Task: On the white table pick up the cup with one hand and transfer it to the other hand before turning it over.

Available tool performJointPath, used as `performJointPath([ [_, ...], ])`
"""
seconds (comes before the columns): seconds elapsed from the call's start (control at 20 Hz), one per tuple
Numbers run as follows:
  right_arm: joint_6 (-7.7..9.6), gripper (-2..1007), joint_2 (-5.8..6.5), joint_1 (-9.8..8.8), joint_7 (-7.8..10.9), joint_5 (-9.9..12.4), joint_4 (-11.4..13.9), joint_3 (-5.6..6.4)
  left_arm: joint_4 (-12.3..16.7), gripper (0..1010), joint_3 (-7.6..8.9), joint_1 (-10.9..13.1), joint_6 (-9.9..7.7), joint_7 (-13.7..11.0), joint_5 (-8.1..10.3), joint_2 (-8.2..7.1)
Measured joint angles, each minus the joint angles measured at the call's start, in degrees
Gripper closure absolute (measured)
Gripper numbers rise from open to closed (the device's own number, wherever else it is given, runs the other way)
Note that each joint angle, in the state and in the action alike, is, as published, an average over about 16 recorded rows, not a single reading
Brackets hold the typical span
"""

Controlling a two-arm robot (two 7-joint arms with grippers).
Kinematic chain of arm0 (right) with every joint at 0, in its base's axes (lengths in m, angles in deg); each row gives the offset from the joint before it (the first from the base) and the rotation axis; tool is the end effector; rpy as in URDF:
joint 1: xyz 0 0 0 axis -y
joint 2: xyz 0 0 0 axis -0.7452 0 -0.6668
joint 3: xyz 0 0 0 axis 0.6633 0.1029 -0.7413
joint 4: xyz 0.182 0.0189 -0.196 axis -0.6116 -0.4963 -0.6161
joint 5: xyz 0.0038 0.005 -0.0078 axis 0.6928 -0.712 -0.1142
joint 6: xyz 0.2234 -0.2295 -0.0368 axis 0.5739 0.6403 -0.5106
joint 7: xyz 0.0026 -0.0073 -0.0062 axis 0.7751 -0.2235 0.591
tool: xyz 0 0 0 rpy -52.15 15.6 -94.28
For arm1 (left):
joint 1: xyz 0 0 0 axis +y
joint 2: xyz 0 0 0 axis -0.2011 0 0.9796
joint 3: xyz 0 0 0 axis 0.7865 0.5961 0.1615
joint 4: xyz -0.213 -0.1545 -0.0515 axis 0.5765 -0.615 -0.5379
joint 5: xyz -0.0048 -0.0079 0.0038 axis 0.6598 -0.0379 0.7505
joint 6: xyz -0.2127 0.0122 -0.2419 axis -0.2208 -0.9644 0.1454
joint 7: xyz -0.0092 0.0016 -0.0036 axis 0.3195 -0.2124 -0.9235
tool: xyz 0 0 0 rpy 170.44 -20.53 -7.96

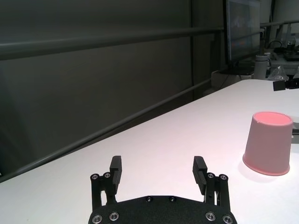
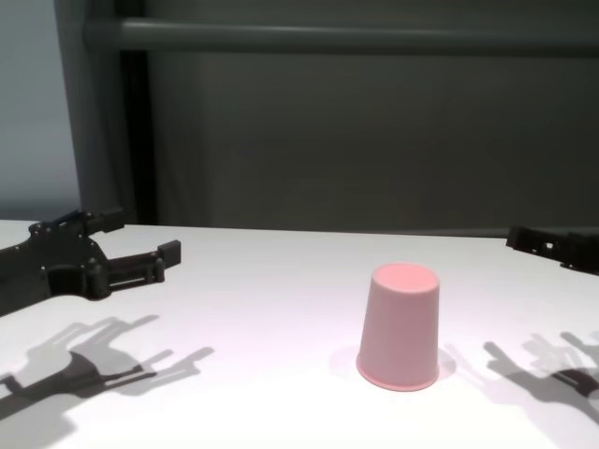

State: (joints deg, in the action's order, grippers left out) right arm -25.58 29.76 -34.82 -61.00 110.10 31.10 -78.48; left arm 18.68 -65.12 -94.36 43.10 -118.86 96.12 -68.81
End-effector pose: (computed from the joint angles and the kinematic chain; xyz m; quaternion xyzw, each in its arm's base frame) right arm 0.3564 -0.0060 -0.2424 -0.0009 0.1690 -0.5795 0.7972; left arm 0.3891 0.0916 -0.3030 0.0505 -0.0435 0.4058 0.9115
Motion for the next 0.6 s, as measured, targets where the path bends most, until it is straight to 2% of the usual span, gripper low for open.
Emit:
performJointPath([
  [0.2,-0.38,5,-0.17,-0.2,0.14,0.08,-0.29,0.1,0.0,7,0.0,0.0,0.0,0.0,0.0,0.0],
  [0.6,-0.08,5,-0.09,0.09,0.15,0.13,-0.06,-0.04,0.0,7,0.0,0.0,0.0,0.0,0.0,0.0],
])
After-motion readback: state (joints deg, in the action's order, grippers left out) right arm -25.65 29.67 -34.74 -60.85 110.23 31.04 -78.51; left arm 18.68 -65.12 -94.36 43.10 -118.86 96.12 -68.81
